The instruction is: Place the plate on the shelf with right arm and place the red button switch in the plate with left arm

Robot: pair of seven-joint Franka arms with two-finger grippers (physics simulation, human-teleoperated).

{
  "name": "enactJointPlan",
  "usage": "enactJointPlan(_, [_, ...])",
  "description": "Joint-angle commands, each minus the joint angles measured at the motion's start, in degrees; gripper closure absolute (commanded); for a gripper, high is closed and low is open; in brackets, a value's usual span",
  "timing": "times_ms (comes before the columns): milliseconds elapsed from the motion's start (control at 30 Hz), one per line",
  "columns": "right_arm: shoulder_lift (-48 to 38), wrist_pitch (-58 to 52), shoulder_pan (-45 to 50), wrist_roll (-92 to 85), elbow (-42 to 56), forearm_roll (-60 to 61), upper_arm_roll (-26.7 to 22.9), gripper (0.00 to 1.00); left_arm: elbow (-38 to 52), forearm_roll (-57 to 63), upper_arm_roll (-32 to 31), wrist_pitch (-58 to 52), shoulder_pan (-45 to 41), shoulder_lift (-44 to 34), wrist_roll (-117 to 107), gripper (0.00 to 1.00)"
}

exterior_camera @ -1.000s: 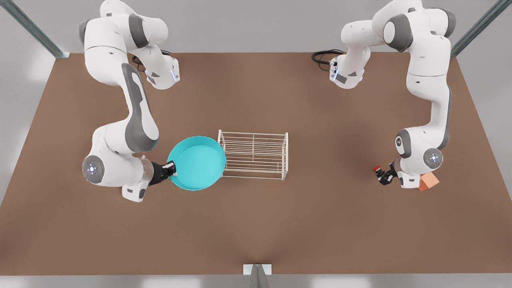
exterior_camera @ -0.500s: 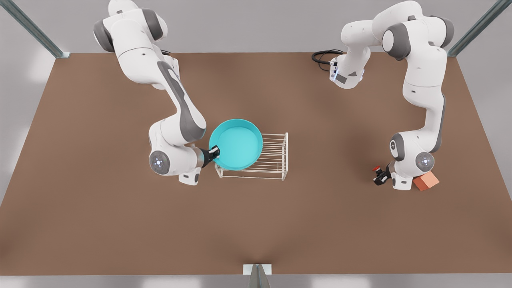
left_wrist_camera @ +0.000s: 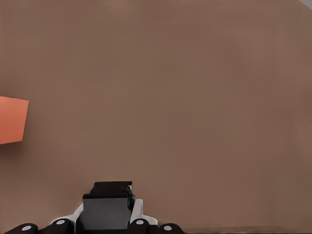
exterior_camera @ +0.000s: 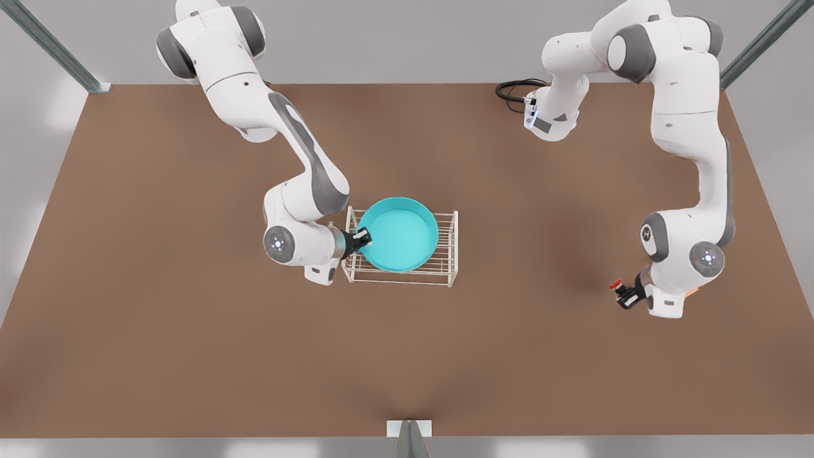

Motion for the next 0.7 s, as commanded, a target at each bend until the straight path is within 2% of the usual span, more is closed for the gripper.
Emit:
enactJointPlan(0, [-2.2, 1.7, -0.4, 4.1, 0.5, -0.3, -0.7, 0.0, 4.1, -1.7, -2.1, -12.1, -0.1, -0.2, 4.0, 0.72])
enactJointPlan(67, [-8.7, 0.9, -0.4, 3.9, 4.6, -0.7, -6.8, 0.0, 8.3, -1.7, -7.2, -14.3, -0.1, -0.2, -0.8, 0.72])
enactJointPlan(100, [-10.0, -0.1, -0.7, 3.3, 7.5, -7.7, -11.1, 0.0, 11.9, -1.2, -12.4, -16.8, -0.1, -0.2, -8.9, 0.72])
enactJointPlan(133, [-8.8, -4.1, -5.2, -0.8, 12.3, -10.5, -10.7, 0.0, 15.0, -1.1, -16.9, -18.6, -0.1, -0.2, -15.7, 0.72])
enactJointPlan(167, [-8.7, -5.3, -10.0, -4.2, 12.6, -11.4, -10.7, 0.0, 18.0, -1.1, -20.7, -20.9, -1.3, -0.2, -21.7, 0.72])
enactJointPlan(233, [-8.6, -5.9, -17.3, -8.8, 11.8, -23.0, -10.8, 0.0, 23.6, -1.3, -21.2, -20.6, -10.9, 0.0, -36.3, 0.72])
enactJointPlan(267, [-7.7, -7.1, -19.9, -9.1, 11.8, -23.2, -10.8, 0.0, 25.4, -1.4, -21.2, -19.3, -13.8, 0.3, -41.1, 0.72])
enactJointPlan(300, [-6.0, -10.2, -20.0, -7.5, 11.1, -29.2, -10.6, 0.0, 25.5, -1.9, -21.2, -14.7, -17.2, 0.7, -47.1, 0.72])
enactJointPlan(333, [-7.2, -13.3, -20.1, -5.1, 8.2, -30.8, -10.7, 0.0, 25.4, -2.0, -22.6, -10.3, -18.5, 1.4, -52.0, 0.72])
enactJointPlan(367, [-13.8, -6.8, -20.1, -5.1, -3.4, -32.5, -10.7, 0.0, 25.1, -2.5, -23.0, -9.8, -19.0, 1.7, -52.2, 0.72])
enactJointPlan(400, [-15.8, -4.8, -19.7, -4.2, -7.1, -35.3, -10.3, 0.0, 25.0, -6.2, -23.1, -5.2, -19.3, 2.6, -52.4, 0.72])
enactJointPlan(467, [-15.8, -5.6, -19.4, -3.5, -7.1, -36.0, -10.3, 0.0, 24.6, -9.5, -23.1, -0.5, -21.1, 3.8, -52.8, 0.72])
enactJointPlan(667, [-15.8, -5.7, -19.5, -3.6, -6.0, -36.0, -10.7, 0.0, 18.3, -9.3, -23.0, 0.9, -27.5, 4.3, -52.5, 0.72])
